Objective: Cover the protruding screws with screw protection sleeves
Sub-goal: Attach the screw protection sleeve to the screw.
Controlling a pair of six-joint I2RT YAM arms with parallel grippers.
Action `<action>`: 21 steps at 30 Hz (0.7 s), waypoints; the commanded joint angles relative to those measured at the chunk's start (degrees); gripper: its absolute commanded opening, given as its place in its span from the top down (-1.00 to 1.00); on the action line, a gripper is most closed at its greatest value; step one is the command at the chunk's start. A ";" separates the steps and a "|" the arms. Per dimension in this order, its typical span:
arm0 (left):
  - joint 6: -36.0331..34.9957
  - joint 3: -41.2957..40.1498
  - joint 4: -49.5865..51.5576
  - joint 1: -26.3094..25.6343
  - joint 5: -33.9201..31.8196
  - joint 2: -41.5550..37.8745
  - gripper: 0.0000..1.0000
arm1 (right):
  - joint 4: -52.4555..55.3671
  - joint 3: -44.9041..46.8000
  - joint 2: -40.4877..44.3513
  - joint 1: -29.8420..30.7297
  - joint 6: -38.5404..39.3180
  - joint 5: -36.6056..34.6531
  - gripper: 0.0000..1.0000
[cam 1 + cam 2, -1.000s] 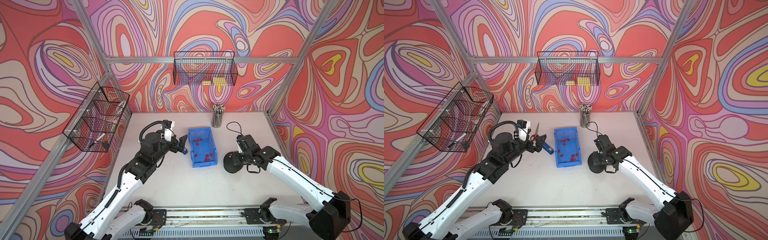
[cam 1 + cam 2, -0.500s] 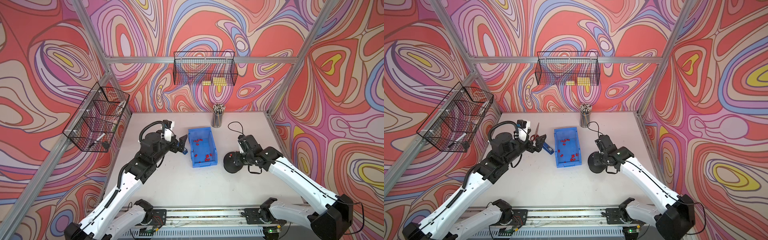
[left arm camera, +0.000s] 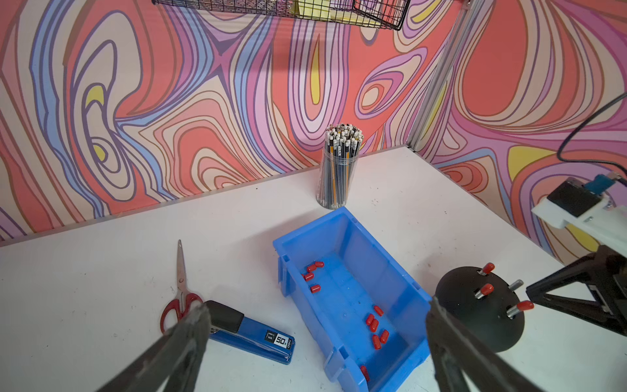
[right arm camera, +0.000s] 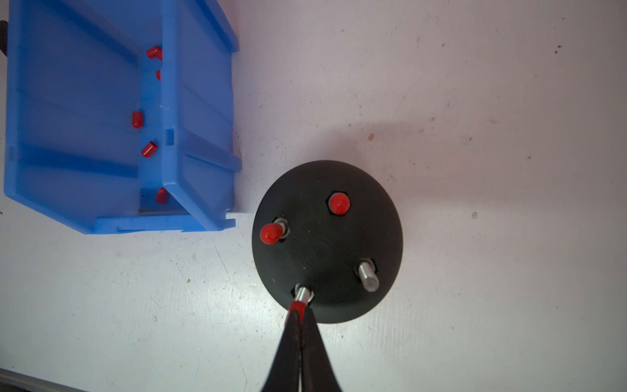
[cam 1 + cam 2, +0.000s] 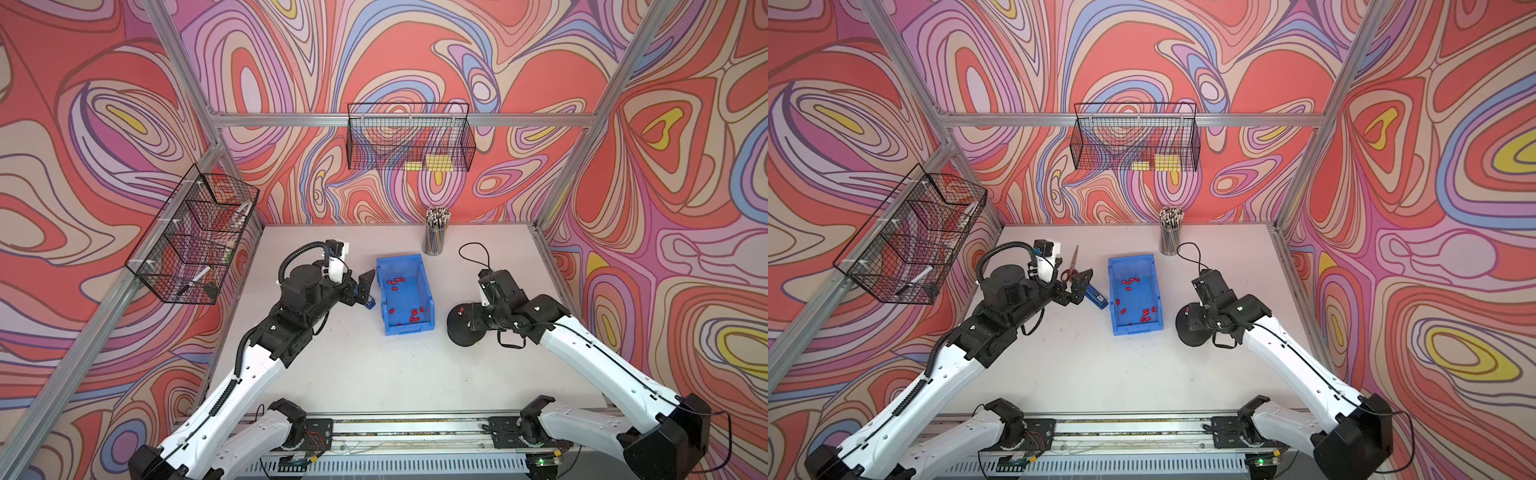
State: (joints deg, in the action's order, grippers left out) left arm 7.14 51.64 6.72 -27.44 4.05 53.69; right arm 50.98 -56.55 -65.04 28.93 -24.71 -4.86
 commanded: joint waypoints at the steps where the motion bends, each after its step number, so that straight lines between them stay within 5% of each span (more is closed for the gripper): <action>1: 0.16 1.54 0.57 -0.16 0.47 0.04 -0.98 | -0.53 1.26 -0.51 -0.25 -0.38 0.55 0.86; 21: 0.50 1.40 0.40 -0.15 0.69 0.45 -0.97 | 0.97 -0.19 3.63 -0.25 0.87 -0.77 0.88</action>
State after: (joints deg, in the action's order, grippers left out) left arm 7.29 51.66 6.70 -27.44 4.08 53.78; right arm 52.05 -56.27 -62.74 28.91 -24.40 -6.50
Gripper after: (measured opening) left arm 0.988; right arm 0.064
